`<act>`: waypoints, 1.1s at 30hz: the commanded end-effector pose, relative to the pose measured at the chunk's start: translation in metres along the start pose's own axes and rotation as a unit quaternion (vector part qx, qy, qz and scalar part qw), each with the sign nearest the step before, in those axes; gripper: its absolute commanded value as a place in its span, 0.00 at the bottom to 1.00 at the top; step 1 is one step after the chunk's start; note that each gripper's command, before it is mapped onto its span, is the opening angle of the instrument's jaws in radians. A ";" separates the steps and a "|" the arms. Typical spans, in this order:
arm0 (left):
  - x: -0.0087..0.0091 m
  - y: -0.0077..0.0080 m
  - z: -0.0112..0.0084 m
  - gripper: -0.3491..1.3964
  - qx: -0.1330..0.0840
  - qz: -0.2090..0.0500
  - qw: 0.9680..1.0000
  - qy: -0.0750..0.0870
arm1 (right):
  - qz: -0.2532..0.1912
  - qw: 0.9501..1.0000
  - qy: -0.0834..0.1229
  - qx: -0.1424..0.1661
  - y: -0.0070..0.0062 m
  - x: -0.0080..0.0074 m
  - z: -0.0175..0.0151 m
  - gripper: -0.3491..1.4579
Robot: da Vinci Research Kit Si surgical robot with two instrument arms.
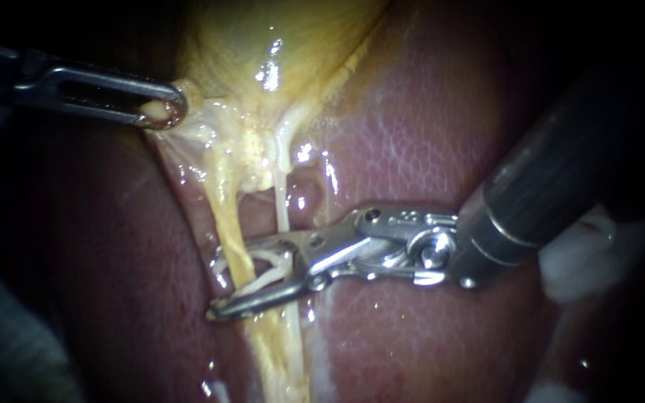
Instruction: Clipping second clip left tube
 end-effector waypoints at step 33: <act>-0.0001 -0.0001 0.0000 0.00 0.000 0.000 1.000 0.000 | 0.044 0.997 0.009 0.058 -0.0060 0.0033 0.0010 0.42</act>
